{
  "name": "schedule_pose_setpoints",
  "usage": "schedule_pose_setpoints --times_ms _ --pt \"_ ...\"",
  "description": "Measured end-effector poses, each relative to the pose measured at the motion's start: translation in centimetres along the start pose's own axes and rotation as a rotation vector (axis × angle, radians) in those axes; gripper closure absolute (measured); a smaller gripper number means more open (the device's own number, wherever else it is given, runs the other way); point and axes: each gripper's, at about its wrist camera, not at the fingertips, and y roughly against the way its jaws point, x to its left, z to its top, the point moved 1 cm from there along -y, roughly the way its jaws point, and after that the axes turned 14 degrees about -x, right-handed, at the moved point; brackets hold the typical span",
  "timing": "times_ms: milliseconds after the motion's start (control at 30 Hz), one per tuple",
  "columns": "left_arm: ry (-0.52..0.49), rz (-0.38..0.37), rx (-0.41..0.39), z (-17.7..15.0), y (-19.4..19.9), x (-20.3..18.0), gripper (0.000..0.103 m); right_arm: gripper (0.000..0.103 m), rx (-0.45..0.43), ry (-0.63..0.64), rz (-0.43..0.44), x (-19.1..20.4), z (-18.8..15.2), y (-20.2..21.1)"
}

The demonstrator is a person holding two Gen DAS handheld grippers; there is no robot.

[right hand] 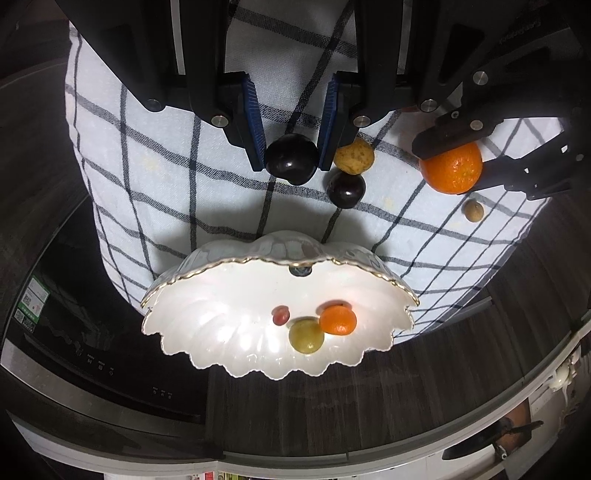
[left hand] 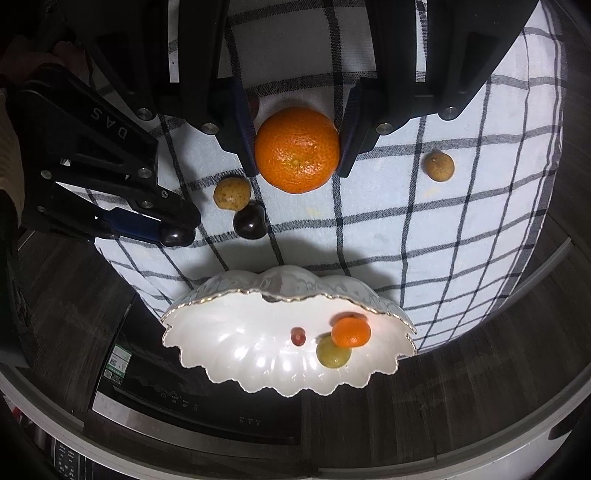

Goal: Organize fruits
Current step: 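Carry the mandarin over the bowl while the right tool carries the dark cherry there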

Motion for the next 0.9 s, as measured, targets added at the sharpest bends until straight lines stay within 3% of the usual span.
schedule_pose_setpoints --times_ms 900 --pt "-0.015 0.026 -0.078 5.0 2.6 0.7 0.062 0.073 -0.089 -0.015 -0.033 -0.5 4.1 3.6"
